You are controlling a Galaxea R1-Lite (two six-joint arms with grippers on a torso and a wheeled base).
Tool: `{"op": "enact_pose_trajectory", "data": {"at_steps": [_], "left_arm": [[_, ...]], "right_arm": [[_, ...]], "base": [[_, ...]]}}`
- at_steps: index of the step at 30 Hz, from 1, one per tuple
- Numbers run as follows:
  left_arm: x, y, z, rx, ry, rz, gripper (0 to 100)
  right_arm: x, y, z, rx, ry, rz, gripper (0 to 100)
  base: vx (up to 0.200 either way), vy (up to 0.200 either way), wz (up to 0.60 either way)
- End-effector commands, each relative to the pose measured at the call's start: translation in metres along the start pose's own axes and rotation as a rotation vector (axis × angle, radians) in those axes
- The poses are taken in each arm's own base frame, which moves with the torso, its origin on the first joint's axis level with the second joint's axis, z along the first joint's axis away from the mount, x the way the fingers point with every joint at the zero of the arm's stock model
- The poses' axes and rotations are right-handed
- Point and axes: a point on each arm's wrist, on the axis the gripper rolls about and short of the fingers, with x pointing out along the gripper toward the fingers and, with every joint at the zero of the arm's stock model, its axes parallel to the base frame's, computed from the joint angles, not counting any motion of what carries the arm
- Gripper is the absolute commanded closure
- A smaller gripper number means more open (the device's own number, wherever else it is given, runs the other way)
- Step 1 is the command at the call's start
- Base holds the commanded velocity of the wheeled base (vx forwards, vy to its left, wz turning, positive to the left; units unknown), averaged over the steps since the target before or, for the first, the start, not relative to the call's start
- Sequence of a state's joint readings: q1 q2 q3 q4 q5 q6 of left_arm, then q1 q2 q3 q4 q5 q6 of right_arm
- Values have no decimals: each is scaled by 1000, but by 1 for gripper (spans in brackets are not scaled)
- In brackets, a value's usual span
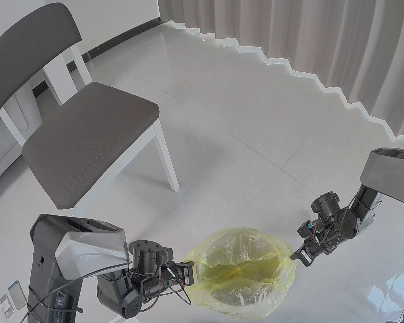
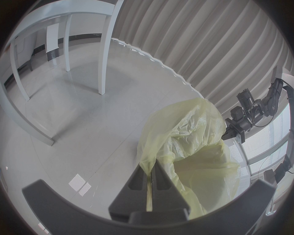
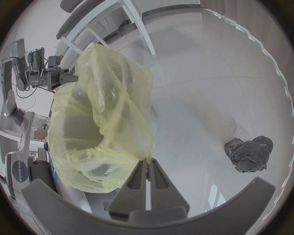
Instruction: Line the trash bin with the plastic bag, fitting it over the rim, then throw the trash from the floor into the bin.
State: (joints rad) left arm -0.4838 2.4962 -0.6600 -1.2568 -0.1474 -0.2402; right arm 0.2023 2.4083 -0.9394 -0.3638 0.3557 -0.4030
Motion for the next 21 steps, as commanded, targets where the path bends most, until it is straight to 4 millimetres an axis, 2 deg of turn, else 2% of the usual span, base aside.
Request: {"op": "enact_pose_trajectory", "data": {"at_steps": [1, 9, 10, 15, 16, 21], "left_arm": [[-1, 0, 1, 0, -5, -2, 100], [-9, -3, 7, -14, -21, -8, 100], [-9, -3, 7, -16, -23, -7, 100], [-15, -6, 10, -13, -31, -11, 100], [-19, -7, 11, -10, -37, -13, 100], [-28, -7, 12, -10, -47, -14, 100]], "right_arm": [[0, -2, -2, -3, 1, -2, 100], [-12, -9, -1, 5, -26, -27, 100], [-13, -10, -1, 3, -30, -28, 0], [-27, -10, 2, -5, -67, -51, 0], [-41, -11, 4, -3, -98, -70, 0], [-69, -15, 10, -2, -174, -100, 0]], "base": [[0, 0, 0], [0, 0, 0], [0, 0, 0], [0, 0, 0], [0, 0, 0], [0, 0, 0]]}}
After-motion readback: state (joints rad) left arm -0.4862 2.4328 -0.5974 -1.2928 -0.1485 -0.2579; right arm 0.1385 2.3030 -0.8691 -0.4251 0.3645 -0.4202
